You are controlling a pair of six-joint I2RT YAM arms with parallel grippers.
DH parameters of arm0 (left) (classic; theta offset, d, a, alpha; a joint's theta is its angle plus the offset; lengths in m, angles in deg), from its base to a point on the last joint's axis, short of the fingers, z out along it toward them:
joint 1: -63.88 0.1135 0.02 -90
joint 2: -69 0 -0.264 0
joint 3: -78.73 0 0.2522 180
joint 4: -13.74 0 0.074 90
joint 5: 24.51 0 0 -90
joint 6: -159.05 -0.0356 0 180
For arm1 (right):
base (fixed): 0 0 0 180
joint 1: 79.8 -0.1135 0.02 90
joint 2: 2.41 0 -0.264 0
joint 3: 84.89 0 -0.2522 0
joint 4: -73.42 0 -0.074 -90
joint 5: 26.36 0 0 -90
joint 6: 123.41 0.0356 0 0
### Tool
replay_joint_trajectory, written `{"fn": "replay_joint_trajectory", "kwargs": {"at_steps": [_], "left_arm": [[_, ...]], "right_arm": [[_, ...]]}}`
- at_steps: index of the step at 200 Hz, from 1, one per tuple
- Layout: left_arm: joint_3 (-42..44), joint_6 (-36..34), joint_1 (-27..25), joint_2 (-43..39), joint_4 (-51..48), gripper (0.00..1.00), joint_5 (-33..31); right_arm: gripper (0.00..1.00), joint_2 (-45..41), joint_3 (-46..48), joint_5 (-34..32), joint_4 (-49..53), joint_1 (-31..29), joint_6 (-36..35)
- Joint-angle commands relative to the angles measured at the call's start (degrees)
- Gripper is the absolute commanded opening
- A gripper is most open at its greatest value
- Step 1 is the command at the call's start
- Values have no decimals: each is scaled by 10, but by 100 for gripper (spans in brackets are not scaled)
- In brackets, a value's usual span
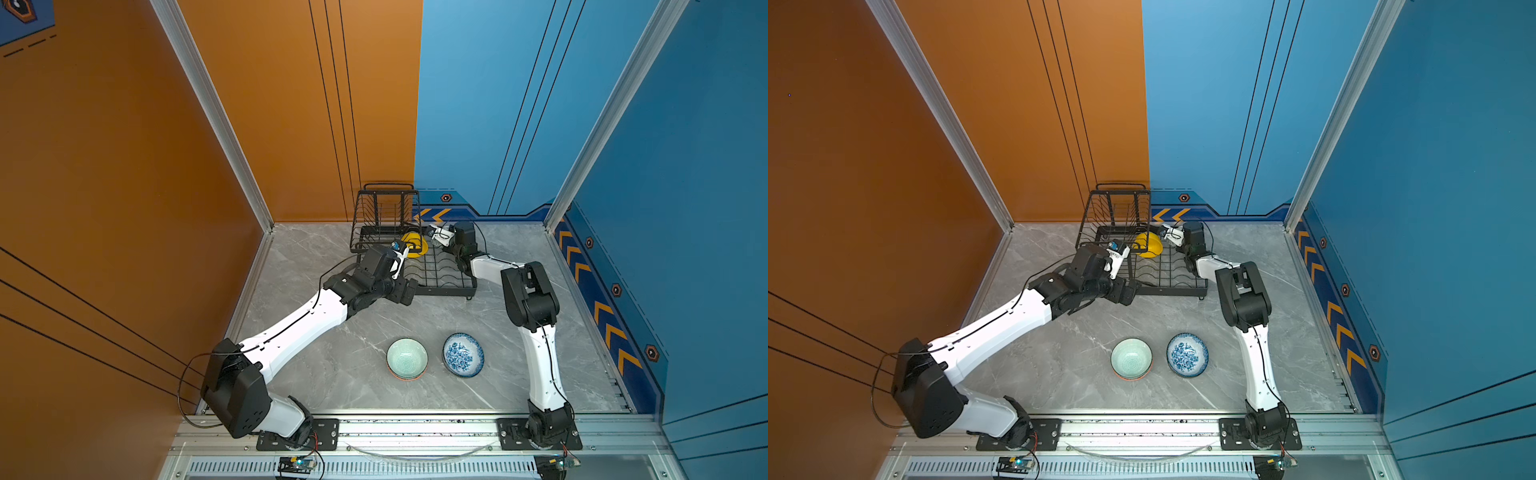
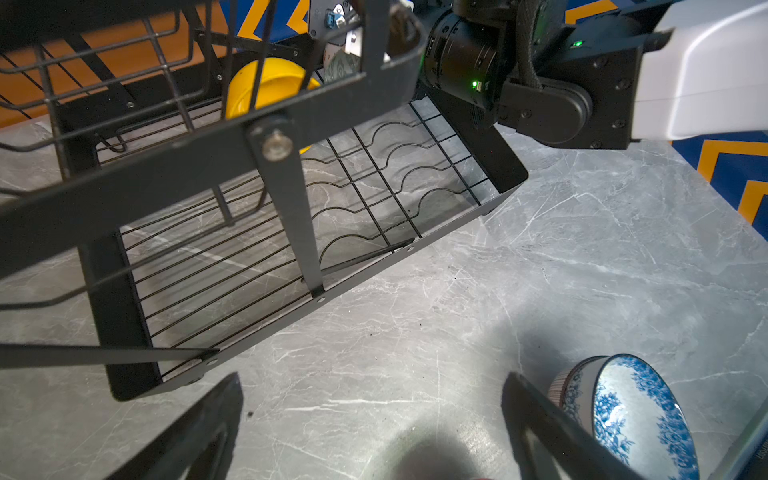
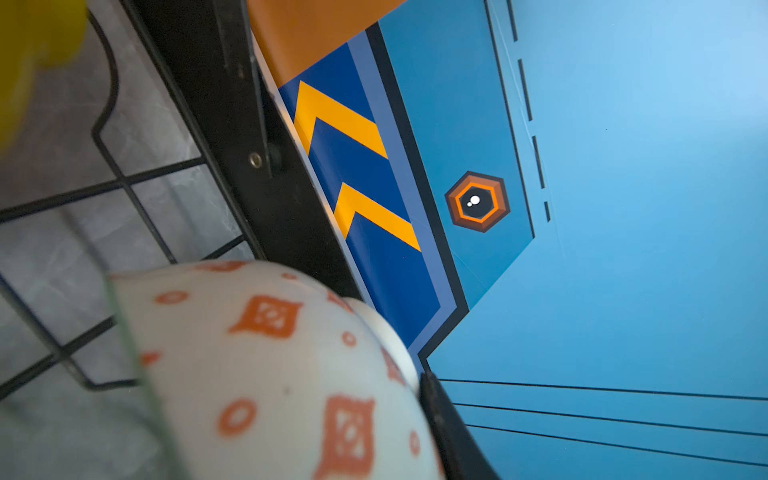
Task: Load the bowls into the dish rack
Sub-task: 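Lower the green-patterned bowl into the rack slots beside the yellow bowl with the right gripper, then open and lift the right gripper while the left gripper moves toward the pale green bowl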
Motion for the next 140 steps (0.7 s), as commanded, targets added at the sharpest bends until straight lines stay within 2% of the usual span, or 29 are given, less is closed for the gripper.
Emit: {"fn": "replay_joint_trajectory", "kwargs": {"at_steps": [1, 23, 41, 65, 84, 126, 140], "left_arm": [[8, -3, 4, -9, -8, 98, 11], [7, -3, 4, -9, -8, 98, 12], [6, -3, 4, -8, -8, 98, 13], [4, -3, 3, -7, -8, 98, 14], [2, -4, 3, -6, -8, 98, 15], [5, -4, 3, -9, -8, 98, 14], [7, -3, 3, -12, -9, 98, 13]], "right_arm": [[42, -23, -6, 12, 27, 1, 13], [50, -26, -4, 14, 28, 1, 15], [61, -29, -1, 13, 24, 1, 16], [69, -33, 2, 12, 18, 2, 18], [79, -38, 12, 12, 0, 2, 19], [89, -51, 27, 8, -23, 4, 27], [96, -59, 38, 7, -38, 4, 35]]}}
